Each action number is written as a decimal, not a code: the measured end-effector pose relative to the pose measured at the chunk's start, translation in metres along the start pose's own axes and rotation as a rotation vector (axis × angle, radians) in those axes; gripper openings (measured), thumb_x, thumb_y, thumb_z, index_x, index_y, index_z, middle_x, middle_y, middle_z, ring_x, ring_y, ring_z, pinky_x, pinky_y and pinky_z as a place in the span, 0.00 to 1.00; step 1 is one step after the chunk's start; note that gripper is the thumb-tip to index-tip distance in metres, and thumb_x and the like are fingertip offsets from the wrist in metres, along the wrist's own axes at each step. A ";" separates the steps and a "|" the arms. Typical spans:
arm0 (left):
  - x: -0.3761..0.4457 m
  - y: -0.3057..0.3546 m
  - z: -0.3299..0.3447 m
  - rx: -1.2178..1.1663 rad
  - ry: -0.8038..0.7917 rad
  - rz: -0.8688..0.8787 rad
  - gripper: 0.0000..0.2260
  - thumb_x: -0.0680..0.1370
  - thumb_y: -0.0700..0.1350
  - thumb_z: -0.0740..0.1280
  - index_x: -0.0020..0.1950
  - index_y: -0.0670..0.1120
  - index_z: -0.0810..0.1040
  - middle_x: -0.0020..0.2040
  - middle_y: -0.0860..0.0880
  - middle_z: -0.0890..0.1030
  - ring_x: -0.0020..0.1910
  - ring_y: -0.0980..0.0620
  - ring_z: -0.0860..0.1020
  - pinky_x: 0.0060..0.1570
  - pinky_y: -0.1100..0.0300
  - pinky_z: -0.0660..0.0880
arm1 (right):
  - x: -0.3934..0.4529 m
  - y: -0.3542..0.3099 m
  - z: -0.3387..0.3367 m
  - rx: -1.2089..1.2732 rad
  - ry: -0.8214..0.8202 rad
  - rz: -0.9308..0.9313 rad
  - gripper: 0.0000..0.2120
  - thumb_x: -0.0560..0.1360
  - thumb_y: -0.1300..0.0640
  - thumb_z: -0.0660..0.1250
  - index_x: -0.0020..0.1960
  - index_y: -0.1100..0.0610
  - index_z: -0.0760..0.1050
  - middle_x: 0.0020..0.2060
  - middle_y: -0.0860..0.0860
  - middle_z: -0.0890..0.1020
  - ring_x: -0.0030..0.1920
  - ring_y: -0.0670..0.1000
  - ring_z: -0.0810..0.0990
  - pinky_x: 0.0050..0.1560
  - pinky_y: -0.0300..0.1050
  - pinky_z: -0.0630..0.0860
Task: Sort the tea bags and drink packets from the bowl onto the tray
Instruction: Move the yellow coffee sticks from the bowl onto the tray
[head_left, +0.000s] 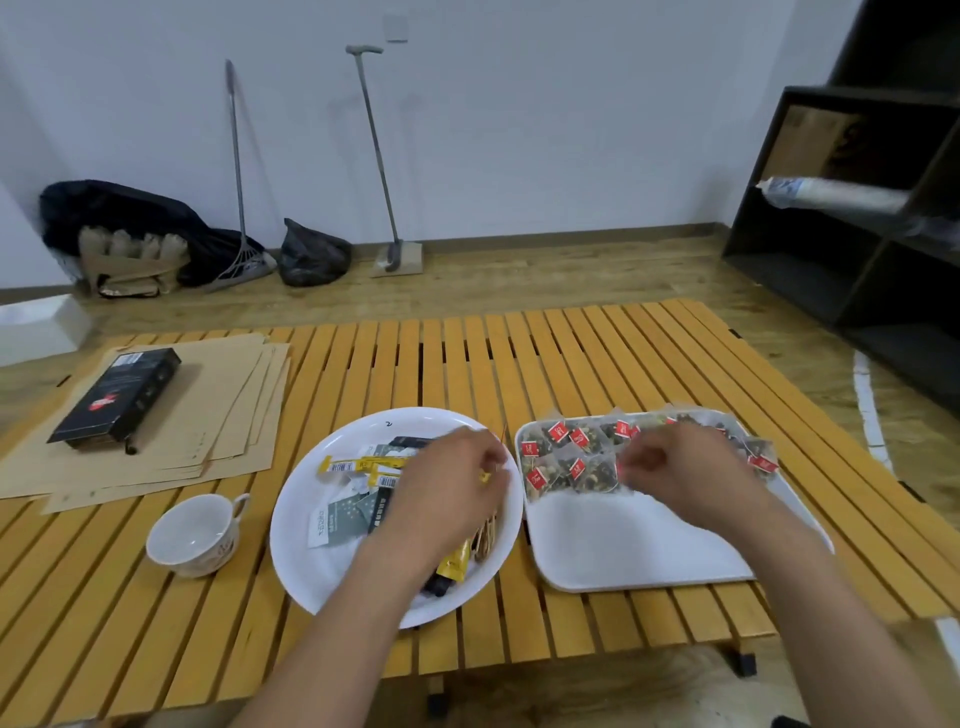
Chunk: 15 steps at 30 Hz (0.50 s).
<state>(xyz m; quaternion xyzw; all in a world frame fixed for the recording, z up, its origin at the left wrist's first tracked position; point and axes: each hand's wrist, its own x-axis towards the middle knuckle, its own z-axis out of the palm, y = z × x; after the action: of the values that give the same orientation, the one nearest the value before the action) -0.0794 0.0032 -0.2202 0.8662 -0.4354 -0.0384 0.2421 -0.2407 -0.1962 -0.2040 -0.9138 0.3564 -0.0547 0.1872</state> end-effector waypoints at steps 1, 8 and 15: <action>-0.001 -0.012 -0.007 0.060 0.014 -0.091 0.09 0.76 0.57 0.70 0.54 0.56 0.80 0.49 0.58 0.82 0.49 0.56 0.80 0.46 0.57 0.77 | -0.001 -0.016 0.006 0.126 0.019 -0.060 0.04 0.74 0.53 0.72 0.47 0.48 0.85 0.40 0.44 0.86 0.43 0.45 0.84 0.48 0.48 0.82; -0.003 -0.030 -0.001 0.094 -0.051 -0.230 0.15 0.71 0.59 0.73 0.55 0.57 0.81 0.43 0.57 0.84 0.47 0.55 0.81 0.44 0.57 0.77 | 0.007 -0.068 0.056 0.227 0.096 -0.214 0.06 0.75 0.52 0.70 0.49 0.48 0.84 0.40 0.42 0.86 0.42 0.43 0.83 0.45 0.48 0.82; 0.007 -0.038 -0.010 -0.298 -0.041 -0.302 0.08 0.70 0.48 0.79 0.48 0.54 0.85 0.38 0.56 0.86 0.43 0.56 0.83 0.51 0.53 0.81 | 0.008 -0.063 0.054 0.573 0.099 -0.134 0.12 0.76 0.51 0.73 0.59 0.48 0.81 0.46 0.41 0.85 0.44 0.40 0.83 0.46 0.43 0.81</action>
<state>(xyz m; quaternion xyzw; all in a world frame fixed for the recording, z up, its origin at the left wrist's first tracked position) -0.0445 0.0207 -0.2273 0.8754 -0.2950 -0.1560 0.3498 -0.1826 -0.1427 -0.2299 -0.8413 0.2740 -0.2098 0.4160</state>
